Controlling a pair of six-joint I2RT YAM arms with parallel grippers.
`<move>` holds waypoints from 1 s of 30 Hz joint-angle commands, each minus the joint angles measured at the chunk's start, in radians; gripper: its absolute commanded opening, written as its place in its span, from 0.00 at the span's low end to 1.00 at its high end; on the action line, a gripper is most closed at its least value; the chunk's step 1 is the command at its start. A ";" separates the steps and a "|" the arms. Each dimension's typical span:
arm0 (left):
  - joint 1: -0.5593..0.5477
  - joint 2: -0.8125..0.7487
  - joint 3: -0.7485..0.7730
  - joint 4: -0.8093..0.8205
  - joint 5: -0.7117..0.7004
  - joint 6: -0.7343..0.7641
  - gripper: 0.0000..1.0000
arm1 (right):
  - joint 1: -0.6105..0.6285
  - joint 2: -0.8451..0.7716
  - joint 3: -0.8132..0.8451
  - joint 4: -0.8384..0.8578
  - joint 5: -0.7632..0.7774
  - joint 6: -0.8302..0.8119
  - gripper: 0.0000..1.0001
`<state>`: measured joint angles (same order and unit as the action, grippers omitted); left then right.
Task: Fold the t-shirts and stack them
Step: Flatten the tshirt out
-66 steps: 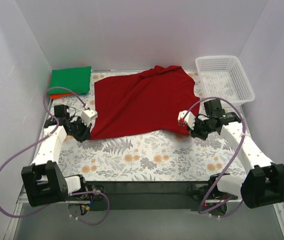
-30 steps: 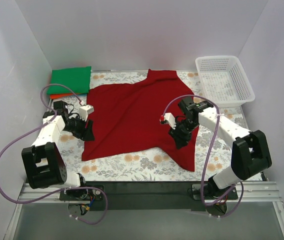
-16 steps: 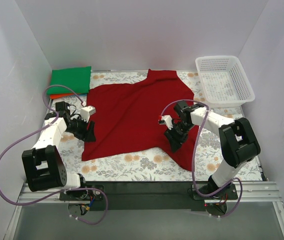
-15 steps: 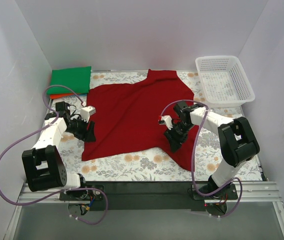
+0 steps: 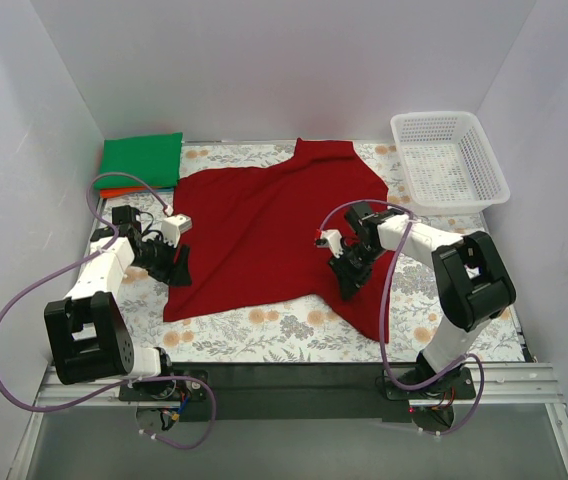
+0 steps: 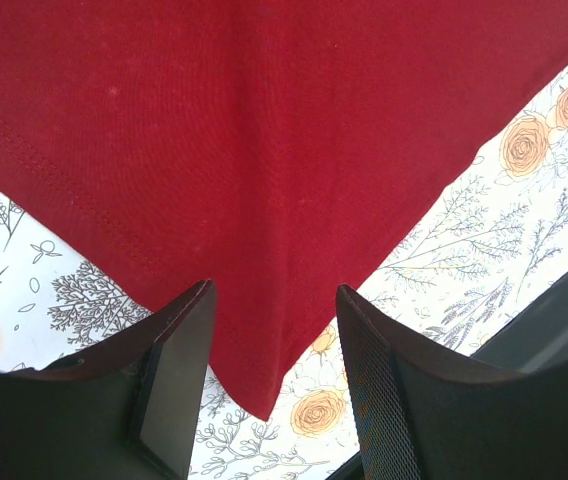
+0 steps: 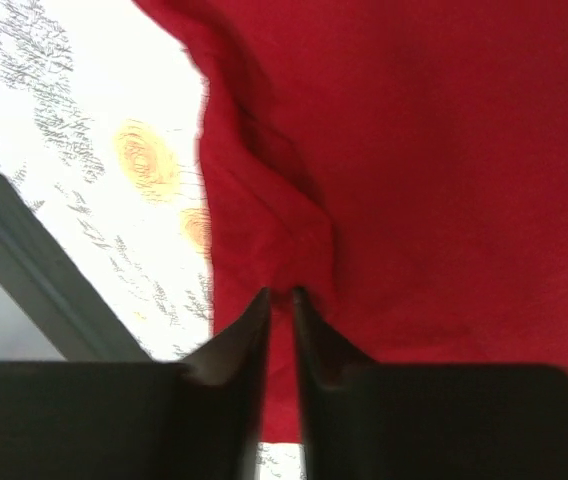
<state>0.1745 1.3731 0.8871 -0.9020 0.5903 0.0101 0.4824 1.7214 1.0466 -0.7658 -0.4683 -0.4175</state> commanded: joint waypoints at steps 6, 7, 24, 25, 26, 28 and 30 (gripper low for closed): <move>-0.001 -0.036 -0.011 0.023 0.002 0.004 0.50 | 0.180 -0.176 -0.056 -0.004 -0.036 -0.021 0.01; -0.001 -0.034 -0.011 0.023 0.002 0.004 0.50 | 0.205 -0.184 -0.063 -0.006 -0.035 -0.032 0.01; -0.001 -0.006 0.015 0.009 0.013 -0.016 0.52 | 0.279 -0.267 0.024 -0.124 -0.020 -0.132 0.46; 0.000 -0.002 0.018 0.029 0.008 -0.054 0.52 | 0.247 -0.252 0.021 -0.100 0.011 -0.130 0.43; -0.001 0.006 0.024 0.040 0.005 -0.070 0.52 | 0.178 -0.237 0.018 -0.087 0.040 -0.127 0.40; -0.001 0.036 0.044 0.070 -0.021 -0.110 0.51 | 0.116 -0.186 0.026 -0.070 0.098 -0.129 0.40; -0.001 0.066 0.053 0.092 -0.043 -0.130 0.51 | 0.047 -0.133 0.043 -0.059 0.152 -0.139 0.38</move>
<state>0.1745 1.4113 0.8993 -0.8738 0.5743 -0.0620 0.6014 1.5303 1.0569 -0.8402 -0.4271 -0.5396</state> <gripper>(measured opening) 0.511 0.386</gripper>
